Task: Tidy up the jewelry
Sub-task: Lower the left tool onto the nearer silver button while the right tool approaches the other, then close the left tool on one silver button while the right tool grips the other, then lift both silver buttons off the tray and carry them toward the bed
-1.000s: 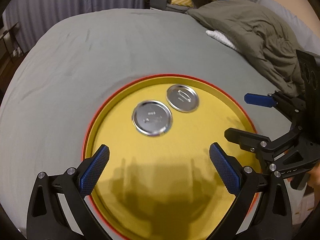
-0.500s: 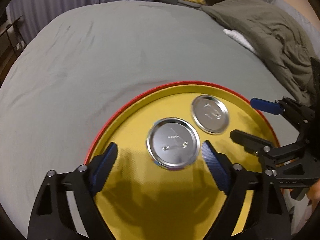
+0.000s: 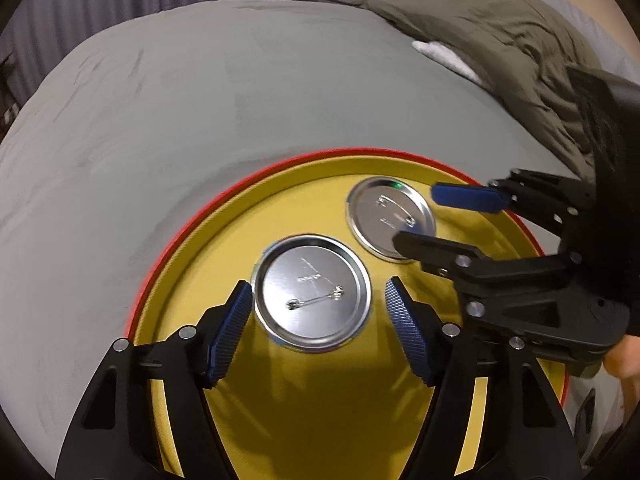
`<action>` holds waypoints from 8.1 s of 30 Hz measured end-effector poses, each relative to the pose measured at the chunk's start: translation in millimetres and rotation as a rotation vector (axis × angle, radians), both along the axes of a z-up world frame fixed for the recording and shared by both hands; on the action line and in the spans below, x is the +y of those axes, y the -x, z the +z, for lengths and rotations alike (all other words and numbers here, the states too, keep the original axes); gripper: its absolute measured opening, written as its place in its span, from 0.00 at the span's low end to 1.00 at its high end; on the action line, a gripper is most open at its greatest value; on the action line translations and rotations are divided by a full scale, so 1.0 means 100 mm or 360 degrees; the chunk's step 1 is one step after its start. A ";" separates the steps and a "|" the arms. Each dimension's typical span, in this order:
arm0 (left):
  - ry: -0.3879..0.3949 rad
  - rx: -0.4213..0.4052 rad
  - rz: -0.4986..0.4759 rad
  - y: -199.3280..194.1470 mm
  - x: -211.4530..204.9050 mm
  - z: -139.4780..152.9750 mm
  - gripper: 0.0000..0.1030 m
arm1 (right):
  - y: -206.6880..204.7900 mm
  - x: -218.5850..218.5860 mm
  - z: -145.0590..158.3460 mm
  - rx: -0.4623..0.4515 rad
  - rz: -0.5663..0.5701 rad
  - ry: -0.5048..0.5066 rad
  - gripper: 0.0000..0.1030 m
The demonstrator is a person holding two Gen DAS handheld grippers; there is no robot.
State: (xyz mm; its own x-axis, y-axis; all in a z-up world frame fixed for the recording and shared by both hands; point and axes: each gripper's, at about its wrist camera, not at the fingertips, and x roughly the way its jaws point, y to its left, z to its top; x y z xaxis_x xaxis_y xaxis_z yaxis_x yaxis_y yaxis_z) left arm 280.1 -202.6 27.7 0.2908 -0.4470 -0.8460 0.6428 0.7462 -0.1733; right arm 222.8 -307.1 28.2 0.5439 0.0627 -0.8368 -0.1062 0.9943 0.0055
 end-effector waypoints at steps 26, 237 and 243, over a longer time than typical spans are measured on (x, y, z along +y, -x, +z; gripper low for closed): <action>-0.0094 -0.0079 -0.0051 0.05 -0.13 -0.08 0.43 | -0.12 0.04 -0.10 0.0021 -0.0044 -0.0030 0.24; -0.0007 -0.0640 0.0159 2.33 1.69 2.88 0.29 | 1.91 1.40 2.35 -0.0385 0.0148 0.0112 0.01; -0.0001 -0.0650 0.0217 2.70 2.07 3.02 0.29 | 2.25 1.75 2.48 -0.0418 0.0224 0.0093 0.01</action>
